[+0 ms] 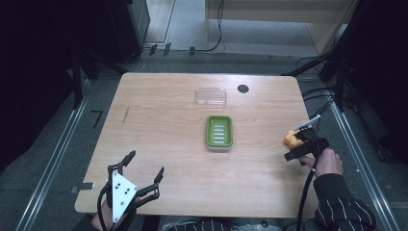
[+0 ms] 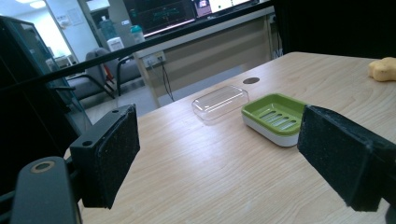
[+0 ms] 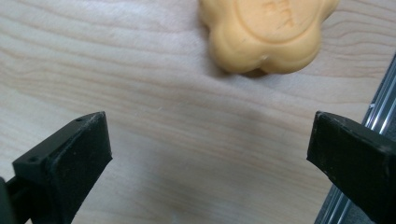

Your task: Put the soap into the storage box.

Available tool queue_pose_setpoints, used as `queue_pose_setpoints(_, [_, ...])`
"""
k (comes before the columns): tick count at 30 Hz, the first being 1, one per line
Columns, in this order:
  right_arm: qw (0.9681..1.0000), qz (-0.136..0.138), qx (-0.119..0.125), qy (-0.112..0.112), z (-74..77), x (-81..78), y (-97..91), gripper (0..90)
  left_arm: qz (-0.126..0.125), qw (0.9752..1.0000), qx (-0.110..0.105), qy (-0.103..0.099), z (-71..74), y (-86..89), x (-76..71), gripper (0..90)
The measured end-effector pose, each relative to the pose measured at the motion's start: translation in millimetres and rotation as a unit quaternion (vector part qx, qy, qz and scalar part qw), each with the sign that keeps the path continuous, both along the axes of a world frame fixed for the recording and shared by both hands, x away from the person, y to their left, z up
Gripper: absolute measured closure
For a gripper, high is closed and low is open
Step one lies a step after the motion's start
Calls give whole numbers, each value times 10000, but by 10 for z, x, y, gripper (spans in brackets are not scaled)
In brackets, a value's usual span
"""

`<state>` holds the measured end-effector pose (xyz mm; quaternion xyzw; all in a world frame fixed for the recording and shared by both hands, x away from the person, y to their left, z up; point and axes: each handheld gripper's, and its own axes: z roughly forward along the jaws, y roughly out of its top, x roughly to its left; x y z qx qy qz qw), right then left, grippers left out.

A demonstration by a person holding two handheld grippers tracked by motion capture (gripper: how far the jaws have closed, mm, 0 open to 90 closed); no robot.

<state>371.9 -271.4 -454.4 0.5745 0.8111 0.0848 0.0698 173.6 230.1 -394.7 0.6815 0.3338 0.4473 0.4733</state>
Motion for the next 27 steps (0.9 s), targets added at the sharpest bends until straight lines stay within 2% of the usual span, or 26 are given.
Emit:
queue_pose_setpoints(20, [9998, -164, 118, 60, -59, 307, -84, 0, -12, 10000, 27, 3, 0, -3, 0, 130])
queue_pose_setpoints(24, [9998, -159, 104, 85, -85, 365, -90, 51, -5, 10000, 24, 5, -1, -3, 0, 130])
queue_pose_setpoints(27, [9998, -181, 41, 112, -115, 397, -84, 132, -4, 10000, 24, 0, -1, -4, 0, 130])
